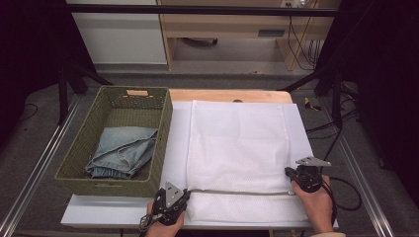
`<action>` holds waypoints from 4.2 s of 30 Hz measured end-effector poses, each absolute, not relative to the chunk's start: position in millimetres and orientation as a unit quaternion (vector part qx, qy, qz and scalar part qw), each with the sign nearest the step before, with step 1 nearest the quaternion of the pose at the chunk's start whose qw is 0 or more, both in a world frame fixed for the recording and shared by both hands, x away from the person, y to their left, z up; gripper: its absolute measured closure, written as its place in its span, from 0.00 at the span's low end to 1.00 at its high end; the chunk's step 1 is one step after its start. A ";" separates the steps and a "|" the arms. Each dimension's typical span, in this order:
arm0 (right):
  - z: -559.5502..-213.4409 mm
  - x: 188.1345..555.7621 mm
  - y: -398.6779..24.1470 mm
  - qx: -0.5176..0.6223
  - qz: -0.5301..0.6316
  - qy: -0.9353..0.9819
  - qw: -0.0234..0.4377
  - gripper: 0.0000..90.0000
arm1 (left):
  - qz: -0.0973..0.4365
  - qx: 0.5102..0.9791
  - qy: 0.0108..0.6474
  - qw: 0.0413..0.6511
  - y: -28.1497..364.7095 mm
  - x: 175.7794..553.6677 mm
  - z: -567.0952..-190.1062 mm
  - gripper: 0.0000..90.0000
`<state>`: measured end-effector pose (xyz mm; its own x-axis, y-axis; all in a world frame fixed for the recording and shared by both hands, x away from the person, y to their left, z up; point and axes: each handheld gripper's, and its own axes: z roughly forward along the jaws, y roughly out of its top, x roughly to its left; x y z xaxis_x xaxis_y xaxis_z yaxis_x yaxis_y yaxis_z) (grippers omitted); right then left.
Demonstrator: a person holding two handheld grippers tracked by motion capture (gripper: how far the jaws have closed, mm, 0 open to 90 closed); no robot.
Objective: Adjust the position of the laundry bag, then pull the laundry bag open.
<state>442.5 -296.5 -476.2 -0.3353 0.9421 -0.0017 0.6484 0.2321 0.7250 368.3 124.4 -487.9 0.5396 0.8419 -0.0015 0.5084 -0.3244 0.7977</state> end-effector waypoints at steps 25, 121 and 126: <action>-473.7 446.7 -277.8 0.505 0.336 0.766 0.213 0.98 | 0.228 0.773 0.449 0.385 142.6 364.1 -483.2 0.94; -464.2 364.1 -288.3 0.443 0.324 0.797 0.253 0.95 | 0.146 0.757 0.370 0.519 122.7 358.2 -466.1 0.16; -459.8 363.4 -287.3 0.424 0.344 0.791 0.276 0.95 | 0.148 0.752 0.370 0.525 120.3 360.7 -465.0 0.14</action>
